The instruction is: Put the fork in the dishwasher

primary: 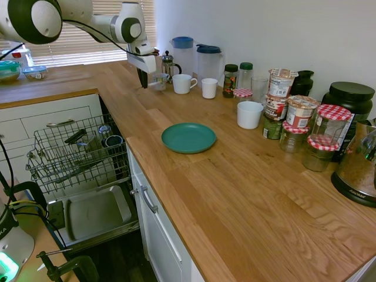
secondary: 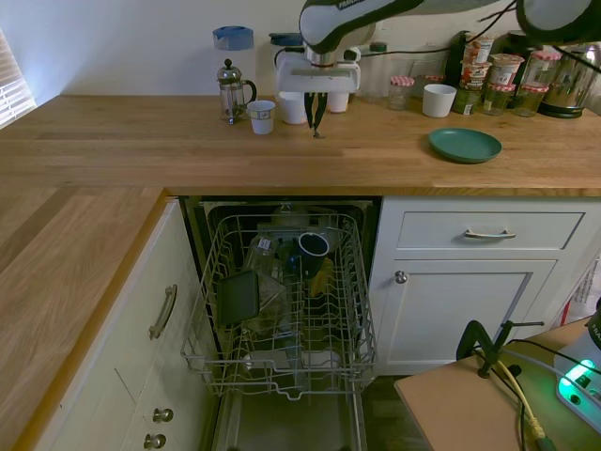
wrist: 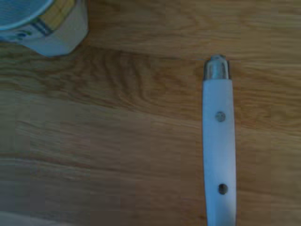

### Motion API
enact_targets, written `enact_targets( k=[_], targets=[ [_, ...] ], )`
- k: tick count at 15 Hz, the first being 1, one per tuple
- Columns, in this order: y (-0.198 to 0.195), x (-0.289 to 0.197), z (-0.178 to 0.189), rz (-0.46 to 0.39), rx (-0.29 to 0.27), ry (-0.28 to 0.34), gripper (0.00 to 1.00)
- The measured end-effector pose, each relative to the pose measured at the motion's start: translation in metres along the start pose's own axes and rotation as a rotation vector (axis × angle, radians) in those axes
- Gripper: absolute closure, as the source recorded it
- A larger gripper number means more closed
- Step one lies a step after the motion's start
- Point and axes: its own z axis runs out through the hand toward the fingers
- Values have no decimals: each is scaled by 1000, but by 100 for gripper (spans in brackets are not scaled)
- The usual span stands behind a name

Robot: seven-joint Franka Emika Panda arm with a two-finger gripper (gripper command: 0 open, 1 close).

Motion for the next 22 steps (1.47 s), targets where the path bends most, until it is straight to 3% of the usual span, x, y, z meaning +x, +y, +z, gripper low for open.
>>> enact_targets(
  k=[5, 8, 12, 15, 18, 22],
  targets=[
    [49, -57, -35, 92, -56, 14, 100],
    [84, -107, -45, 125, -61, -1, 100],
    [138, -167, -29, 131, -53, -4, 100],
    [182, -186, -10, 133, -56, -9, 100],
    [183, -197, -9, 125, -49, -5, 100],
    [205, -250, 14, 101, -37, 36, 100]
  ],
)
